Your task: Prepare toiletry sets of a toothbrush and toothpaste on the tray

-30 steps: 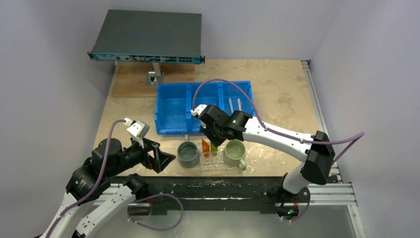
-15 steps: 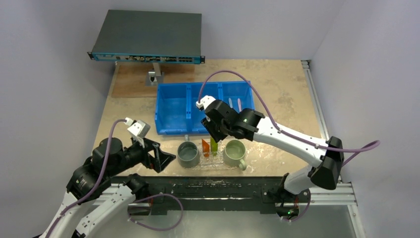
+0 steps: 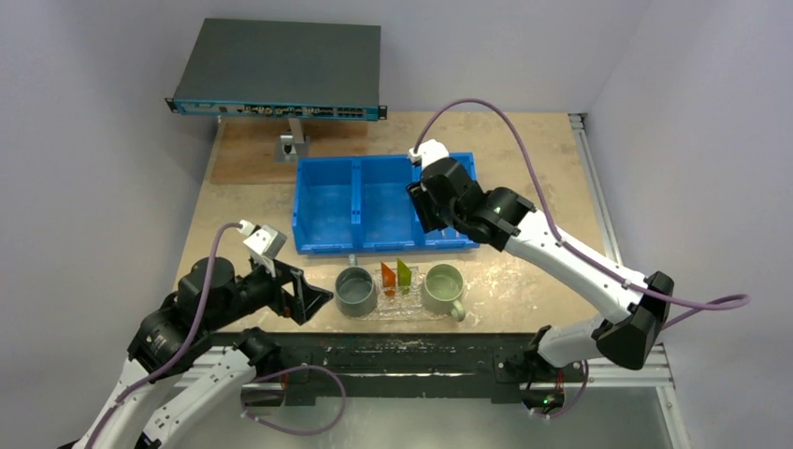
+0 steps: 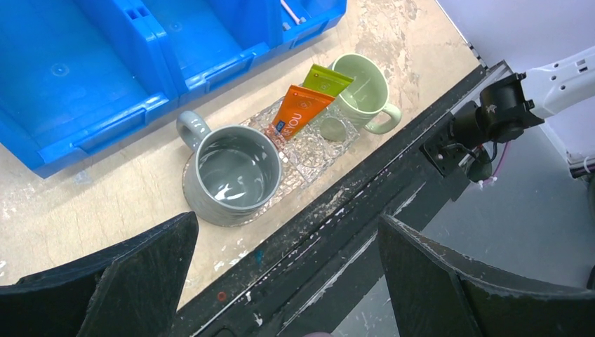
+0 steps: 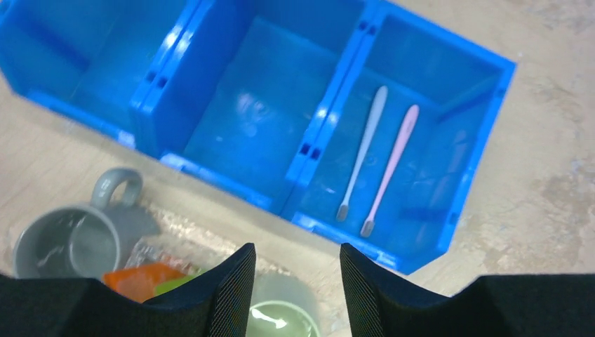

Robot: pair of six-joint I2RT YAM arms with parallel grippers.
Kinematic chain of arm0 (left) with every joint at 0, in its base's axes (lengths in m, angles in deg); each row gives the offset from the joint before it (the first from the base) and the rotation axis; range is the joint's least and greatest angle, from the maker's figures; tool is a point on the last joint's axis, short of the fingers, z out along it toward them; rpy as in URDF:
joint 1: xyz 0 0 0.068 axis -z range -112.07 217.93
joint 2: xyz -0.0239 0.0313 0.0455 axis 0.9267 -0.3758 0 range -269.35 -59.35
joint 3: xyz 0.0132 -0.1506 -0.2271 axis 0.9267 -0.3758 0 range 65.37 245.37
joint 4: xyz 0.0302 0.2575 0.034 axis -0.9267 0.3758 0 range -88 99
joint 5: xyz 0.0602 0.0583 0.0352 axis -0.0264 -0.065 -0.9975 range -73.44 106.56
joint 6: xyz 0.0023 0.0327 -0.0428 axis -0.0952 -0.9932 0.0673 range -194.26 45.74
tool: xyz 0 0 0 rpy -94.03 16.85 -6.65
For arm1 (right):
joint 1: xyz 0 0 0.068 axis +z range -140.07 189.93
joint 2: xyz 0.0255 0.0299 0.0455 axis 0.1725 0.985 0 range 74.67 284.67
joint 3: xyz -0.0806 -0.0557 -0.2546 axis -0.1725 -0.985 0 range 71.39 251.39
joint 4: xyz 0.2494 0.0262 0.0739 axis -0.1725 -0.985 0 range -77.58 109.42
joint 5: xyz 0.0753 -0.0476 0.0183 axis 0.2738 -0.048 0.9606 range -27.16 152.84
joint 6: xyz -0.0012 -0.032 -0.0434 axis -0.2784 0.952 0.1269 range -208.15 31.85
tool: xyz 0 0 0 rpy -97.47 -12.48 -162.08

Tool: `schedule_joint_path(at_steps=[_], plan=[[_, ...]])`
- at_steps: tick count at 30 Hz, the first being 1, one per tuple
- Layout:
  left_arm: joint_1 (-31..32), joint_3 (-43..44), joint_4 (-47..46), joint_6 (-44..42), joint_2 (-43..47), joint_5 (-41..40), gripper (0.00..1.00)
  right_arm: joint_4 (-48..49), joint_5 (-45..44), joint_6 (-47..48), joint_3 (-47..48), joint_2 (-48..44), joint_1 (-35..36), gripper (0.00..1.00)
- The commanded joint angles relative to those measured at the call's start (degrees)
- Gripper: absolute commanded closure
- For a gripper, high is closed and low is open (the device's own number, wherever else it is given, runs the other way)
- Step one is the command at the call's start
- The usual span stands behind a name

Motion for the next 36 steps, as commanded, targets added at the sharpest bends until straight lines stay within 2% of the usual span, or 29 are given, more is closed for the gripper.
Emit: schedule_joint_path(at_steps=[1,8,21,28,36], plan=[[-0.2,-0.1,-1.1,-1.0,-0.9,-0.6,0.00,7.0,-1.5,0.5,-1.0,-1.3,-5.6,0.50],[-0.1,-0.2,-0.9,-0.6,-1.1,-1.3,0.00,14.6,3.8,0.1,-4.3,1.3,-10.6,0.49],[0.0,-0.3,-0.1,-0.1,-1.8,-3.0,0.00,17.6,6.9,0.3,-2.2,7.8,-13.5,0.51],[0.2,-0.5,0.1,0.4,-0.2,-4.2,0.00,22.1,9.2,-2.7,-5.5,10.9,-16.7,0.52],[0.5,-0.5,-0.1,0.2,2.6,-3.9,0.00,19.4,8.6,-2.0,-1.6,18.0,-18.7,0.54]])
